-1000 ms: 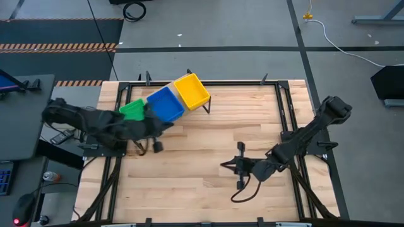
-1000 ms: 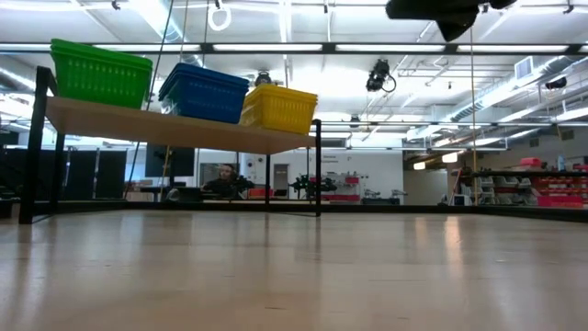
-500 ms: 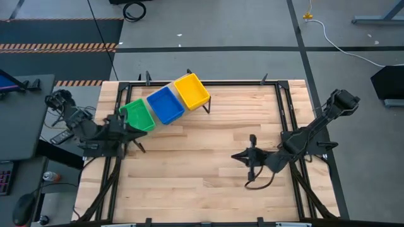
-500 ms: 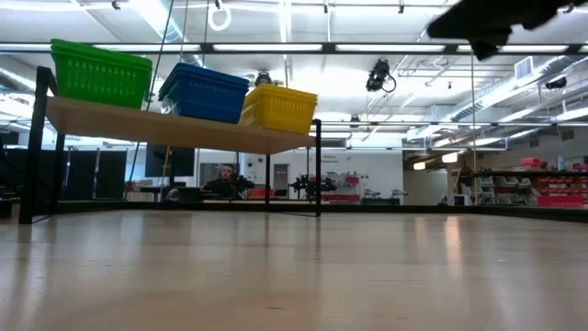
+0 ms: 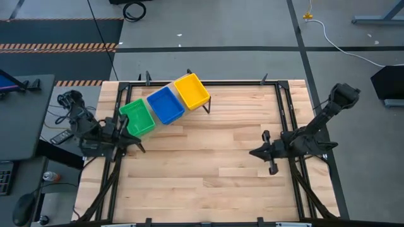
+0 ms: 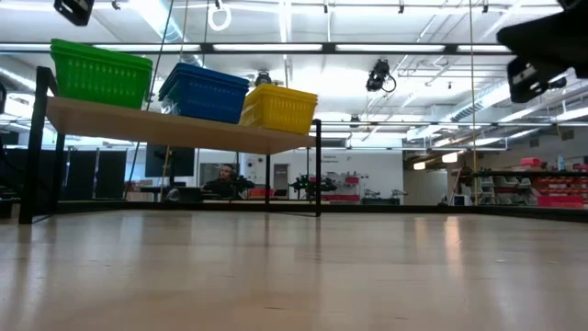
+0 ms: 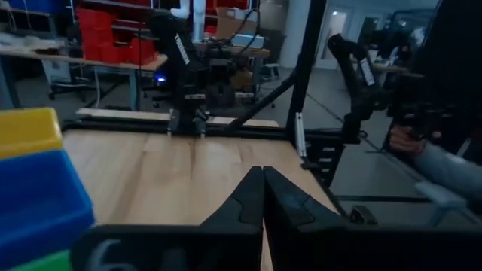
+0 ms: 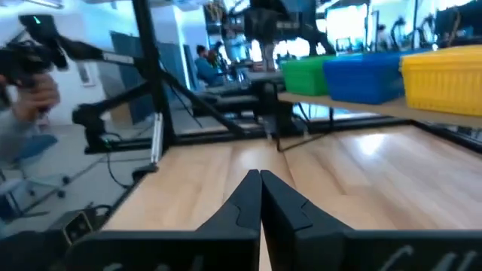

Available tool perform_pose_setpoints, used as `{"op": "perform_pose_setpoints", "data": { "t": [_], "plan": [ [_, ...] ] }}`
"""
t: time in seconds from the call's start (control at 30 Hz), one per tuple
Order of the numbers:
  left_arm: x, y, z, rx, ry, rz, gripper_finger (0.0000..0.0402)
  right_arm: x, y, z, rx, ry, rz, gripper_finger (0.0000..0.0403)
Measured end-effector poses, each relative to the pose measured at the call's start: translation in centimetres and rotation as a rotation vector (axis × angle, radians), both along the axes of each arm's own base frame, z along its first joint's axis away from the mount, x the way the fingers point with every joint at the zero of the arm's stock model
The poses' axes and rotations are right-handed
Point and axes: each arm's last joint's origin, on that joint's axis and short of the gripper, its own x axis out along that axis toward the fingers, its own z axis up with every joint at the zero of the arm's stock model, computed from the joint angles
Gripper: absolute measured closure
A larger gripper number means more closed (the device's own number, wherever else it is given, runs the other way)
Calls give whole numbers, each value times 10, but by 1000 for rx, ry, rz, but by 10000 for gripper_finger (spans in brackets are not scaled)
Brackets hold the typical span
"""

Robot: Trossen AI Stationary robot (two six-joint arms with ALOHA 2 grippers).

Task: Stack baskets on shelf by color
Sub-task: Return to Home Position

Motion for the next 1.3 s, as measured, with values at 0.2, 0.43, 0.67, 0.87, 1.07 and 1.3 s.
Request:
{"op": "perform_pose_setpoints", "data": {
  "t": [0.2,0.43,0.67,0.87,1.07,1.3],
  "plan": [
    [2,-9,-21,-34,41,-73,397,-3,6,6,-47,-54,103,394],
    [-1,-26,-40,-55,63,-305,397,-6,11,5,-83,-81,255,392],
    [-8,-35,-46,-81,58,-409,397,-6,12,5,-87,-85,300,390],
    [-15,-41,-41,-76,11,-501,397,-6,12,5,-86,-85,300,391],
    [-20,-51,-64,-51,29,-601,397,-6,12,5,-88,-86,300,391],
    [-21,-54,-96,-32,1,-575,397,-6,10,11,-126,-146,256,391]
  ]
}}
